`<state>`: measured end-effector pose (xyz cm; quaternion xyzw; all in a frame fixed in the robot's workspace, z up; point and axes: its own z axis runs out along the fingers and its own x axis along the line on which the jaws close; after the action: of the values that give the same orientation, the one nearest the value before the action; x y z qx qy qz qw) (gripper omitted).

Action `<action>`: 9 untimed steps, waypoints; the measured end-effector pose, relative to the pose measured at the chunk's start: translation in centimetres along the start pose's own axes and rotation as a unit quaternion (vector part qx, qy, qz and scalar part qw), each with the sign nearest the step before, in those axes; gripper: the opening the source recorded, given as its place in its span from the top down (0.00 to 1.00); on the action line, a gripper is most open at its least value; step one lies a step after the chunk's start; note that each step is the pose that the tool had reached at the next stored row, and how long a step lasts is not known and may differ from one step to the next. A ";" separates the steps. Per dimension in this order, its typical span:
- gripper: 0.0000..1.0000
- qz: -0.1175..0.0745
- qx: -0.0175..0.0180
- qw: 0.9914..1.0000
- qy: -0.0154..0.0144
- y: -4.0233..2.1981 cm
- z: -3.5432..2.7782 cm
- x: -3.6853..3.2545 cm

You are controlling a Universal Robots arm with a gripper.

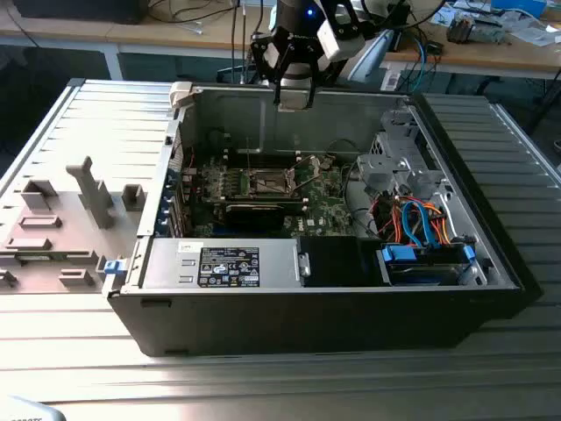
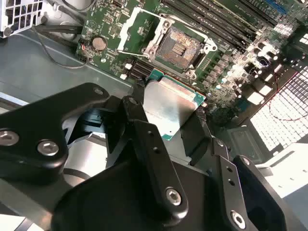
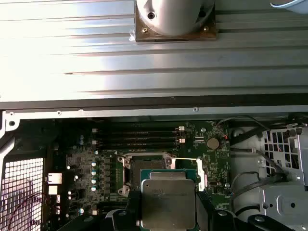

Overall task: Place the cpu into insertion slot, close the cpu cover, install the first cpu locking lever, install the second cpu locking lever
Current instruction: 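Place the cpu into insertion slot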

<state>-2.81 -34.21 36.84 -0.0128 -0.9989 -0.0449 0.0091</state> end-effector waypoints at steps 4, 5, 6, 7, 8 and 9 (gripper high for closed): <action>0.46 0.000 0.000 1.000 0.000 -0.02 0.00 0.01; 0.46 0.000 0.000 1.000 0.000 -0.02 0.00 0.01; 0.46 0.000 0.000 1.000 0.000 -0.03 0.00 0.02; 0.46 0.000 0.000 1.000 0.000 -0.03 0.00 0.05; 0.46 0.000 0.000 1.000 0.000 -0.03 0.00 0.09; 0.46 0.000 0.000 1.000 0.000 -0.04 0.01 0.14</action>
<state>-2.96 -34.25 36.83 -0.0129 -0.9989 -0.0447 0.0091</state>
